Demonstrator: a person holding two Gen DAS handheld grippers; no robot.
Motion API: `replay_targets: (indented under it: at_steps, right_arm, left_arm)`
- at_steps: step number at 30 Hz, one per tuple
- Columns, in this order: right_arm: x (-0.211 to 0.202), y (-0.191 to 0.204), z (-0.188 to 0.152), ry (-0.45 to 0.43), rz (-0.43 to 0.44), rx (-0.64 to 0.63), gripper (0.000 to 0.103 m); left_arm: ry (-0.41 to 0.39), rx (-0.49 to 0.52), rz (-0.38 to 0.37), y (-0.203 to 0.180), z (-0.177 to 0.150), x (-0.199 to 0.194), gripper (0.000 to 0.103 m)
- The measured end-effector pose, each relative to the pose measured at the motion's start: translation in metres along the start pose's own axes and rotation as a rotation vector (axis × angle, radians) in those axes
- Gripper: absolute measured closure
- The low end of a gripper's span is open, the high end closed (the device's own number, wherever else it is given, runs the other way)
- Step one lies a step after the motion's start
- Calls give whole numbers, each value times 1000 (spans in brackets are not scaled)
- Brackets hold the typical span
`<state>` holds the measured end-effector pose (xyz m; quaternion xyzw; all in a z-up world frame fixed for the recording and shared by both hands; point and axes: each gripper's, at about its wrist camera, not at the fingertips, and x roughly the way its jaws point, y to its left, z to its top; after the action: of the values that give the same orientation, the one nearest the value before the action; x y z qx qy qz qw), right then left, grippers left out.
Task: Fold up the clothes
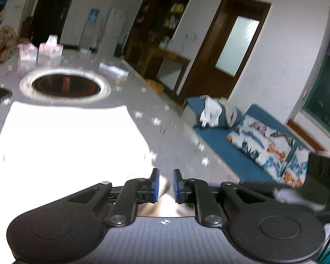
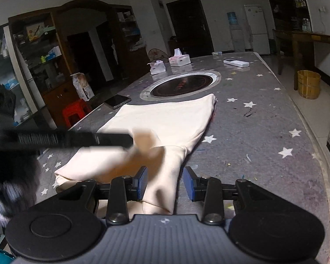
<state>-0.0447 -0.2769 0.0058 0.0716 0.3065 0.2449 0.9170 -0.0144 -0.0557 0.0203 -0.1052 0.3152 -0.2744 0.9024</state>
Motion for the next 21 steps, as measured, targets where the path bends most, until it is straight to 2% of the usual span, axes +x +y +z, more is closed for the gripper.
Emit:
replay_targets:
  at_steps: [4, 8, 15, 21]
  right_arm:
    - [3, 3, 4, -1, 1, -10, 67]
    - [10, 12, 8, 14, 21, -34, 68]
    - [50, 24, 16, 70, 14, -71, 68]
    - [76, 21, 18, 103, -24, -76, 73]
  left_arm:
    - [4, 7, 18, 15, -8, -18, 63]
    - [-21, 14, 83, 36, -18, -48, 62]
    - [-42, -55, 210, 80, -31, -81, 63]
    - [-40, -74, 227, 103, -33, -89, 64]
